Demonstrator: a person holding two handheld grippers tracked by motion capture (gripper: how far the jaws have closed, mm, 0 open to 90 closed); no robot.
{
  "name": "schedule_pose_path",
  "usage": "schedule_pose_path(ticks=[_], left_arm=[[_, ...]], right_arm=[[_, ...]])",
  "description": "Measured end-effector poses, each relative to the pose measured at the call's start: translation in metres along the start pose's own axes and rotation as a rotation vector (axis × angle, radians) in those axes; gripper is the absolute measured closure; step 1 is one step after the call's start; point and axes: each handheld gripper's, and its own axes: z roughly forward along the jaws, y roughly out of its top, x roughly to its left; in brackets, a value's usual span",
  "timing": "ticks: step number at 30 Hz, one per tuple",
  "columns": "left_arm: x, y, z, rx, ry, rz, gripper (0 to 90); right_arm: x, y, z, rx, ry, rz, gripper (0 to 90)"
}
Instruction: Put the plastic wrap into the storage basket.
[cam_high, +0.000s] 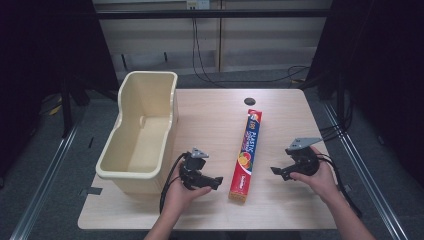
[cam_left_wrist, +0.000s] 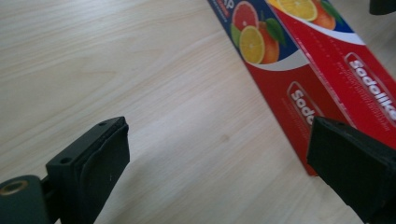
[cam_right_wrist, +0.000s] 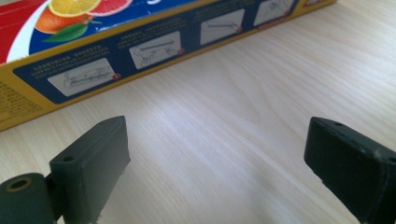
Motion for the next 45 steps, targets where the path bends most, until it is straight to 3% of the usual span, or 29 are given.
schedule_pose_path(ticks=[2, 7, 10, 11, 13, 15, 16, 18, 19, 26, 39, 40, 42, 44, 45], left_arm=[[0.000, 0.002, 0.000, 0.009, 0.000, 0.003, 5.8], [-0.001, 0.021, 0.002, 0.010, 0.003, -0.015, 5.7], [-0.002, 0.028, 0.004, 0.020, -0.013, -0.016, 5.7], [-0.005, 0.037, 0.007, 0.040, -0.013, 0.006, 5.5], [-0.006, 0.041, 0.009, 0.034, -0.019, -0.007, 5.2], [-0.007, 0.051, 0.012, 0.046, -0.022, 0.002, 4.9], [-0.008, 0.060, 0.016, 0.057, -0.039, -0.009, 4.8], [-0.011, 0.069, 0.021, 0.058, -0.031, -0.019, 4.8], [-0.010, 0.074, 0.023, 0.074, -0.034, -0.006, 4.8], [-0.014, 0.098, 0.042, 0.097, -0.036, -0.030, 5.2], [-0.023, 0.121, 0.072, 0.141, -0.012, -0.042, 5.0], [-0.022, 0.122, 0.074, 0.151, -0.011, -0.029, 5.1], [-0.024, 0.125, 0.081, 0.148, -0.011, -0.055, 5.0], [-0.024, 0.126, 0.083, 0.167, -0.014, -0.036, 5.0], [-0.026, 0.126, 0.088, 0.162, -0.017, -0.052, 5.0]], right_arm=[[0.000, -0.001, -0.002, 0.009, -0.009, 0.012, 6.4], [-0.007, -0.006, -0.011, -0.032, -0.029, 0.060, 6.8], [-0.008, -0.007, -0.011, -0.029, -0.030, 0.054, 6.9], [-0.010, -0.007, -0.011, -0.029, -0.014, 0.066, 6.7], [-0.010, -0.007, -0.011, -0.033, -0.018, 0.065, 6.9], [-0.011, -0.006, -0.013, -0.046, -0.027, 0.067, 7.0], [-0.011, -0.006, -0.014, -0.049, -0.033, 0.073, 7.0], [-0.013, -0.007, -0.015, -0.056, -0.026, 0.080, 7.0], [-0.013, -0.007, -0.016, -0.066, -0.025, 0.082, 7.1], [-0.016, -0.007, -0.019, -0.076, -0.035, 0.104, 7.2], [-0.022, -0.008, -0.021, -0.110, -0.041, 0.134, 6.2], [-0.023, -0.008, -0.021, -0.109, -0.039, 0.138, 6.2], [-0.023, -0.008, -0.021, -0.106, -0.039, 0.140, 6.5], [-0.023, -0.008, -0.021, -0.106, -0.038, 0.141, 6.4], [-0.024, -0.008, -0.021, -0.108, -0.034, 0.138, 6.5]])
